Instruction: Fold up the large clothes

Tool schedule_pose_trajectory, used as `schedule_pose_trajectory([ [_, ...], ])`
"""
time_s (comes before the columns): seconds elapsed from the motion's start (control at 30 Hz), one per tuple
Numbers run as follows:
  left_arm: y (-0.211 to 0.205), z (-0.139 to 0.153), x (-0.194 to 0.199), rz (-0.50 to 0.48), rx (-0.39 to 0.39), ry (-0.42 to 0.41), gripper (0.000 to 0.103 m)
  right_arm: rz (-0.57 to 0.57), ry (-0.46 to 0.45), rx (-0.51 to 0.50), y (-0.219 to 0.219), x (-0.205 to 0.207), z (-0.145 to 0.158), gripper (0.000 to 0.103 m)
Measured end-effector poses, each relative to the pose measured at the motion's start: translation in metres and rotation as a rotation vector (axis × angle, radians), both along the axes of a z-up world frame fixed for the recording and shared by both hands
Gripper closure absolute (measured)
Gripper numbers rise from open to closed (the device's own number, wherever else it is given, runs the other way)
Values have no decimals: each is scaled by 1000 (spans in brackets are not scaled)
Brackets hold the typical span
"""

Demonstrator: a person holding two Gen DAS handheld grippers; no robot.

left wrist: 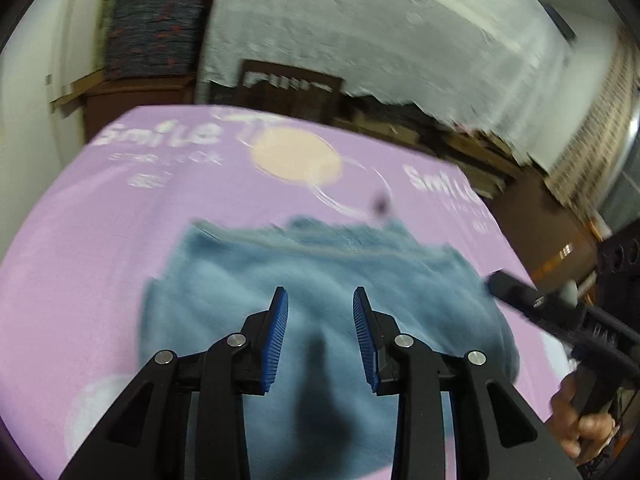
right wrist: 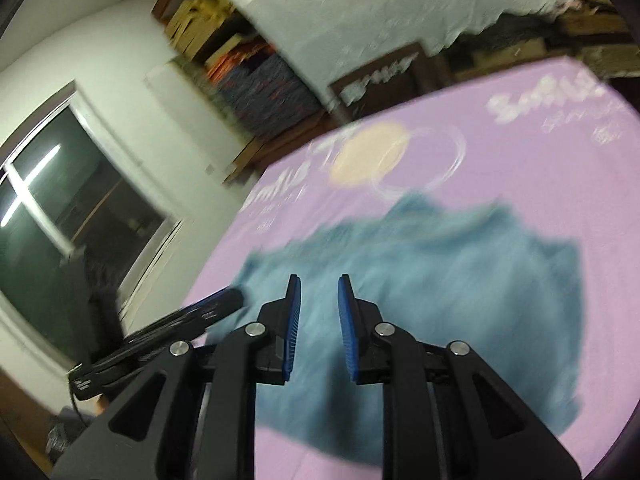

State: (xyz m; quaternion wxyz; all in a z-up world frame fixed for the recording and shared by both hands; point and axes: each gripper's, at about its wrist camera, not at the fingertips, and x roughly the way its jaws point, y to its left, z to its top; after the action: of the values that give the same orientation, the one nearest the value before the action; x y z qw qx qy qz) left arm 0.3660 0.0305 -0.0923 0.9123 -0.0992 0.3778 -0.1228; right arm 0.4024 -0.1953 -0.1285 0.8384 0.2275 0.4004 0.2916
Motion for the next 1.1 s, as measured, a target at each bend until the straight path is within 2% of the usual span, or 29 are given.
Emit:
schedule_pose_trajectory([
  [0.13, -19, -27, -3, -45, 55, 60, 68, 0, 67, 22, -6, -7, -20, 84],
  [0.23, -17, -47, -4, -46, 94, 62, 68, -61, 146, 34, -30, -9, -46, 85],
  [0.27, -16, -48, -6, -49, 100, 53, 68, -73, 175, 63, -42, -9, -56, 90],
  [0.3, -14, -50, -7, -49, 99, 52, 68, -88, 216, 128, -58, -9, -68, 103],
  [0.4, -6, -53, -16, -42, 69, 61, 69, -136, 276, 278, -89, -18, -83, 103],
  [0.6, 6, -50, -36, -14, 55, 65, 69, -209, 269, 239, -118, -40, -85, 103],
  [0.7, 9, -48, -50, 12, 86, 57, 69, -225, 275, 268, -129, -48, -87, 103],
  [0.93, 8, -41, -72, 78, 168, 22, 69, -314, 219, 201, -137, -69, -73, 103],
  [1.03, 4, -30, -80, 97, 192, -34, 69, -360, 162, 139, -137, -81, -60, 93],
  [1.1, 2, -23, -83, 104, 193, -66, 68, -367, 124, 124, -135, -85, -53, 91],
])
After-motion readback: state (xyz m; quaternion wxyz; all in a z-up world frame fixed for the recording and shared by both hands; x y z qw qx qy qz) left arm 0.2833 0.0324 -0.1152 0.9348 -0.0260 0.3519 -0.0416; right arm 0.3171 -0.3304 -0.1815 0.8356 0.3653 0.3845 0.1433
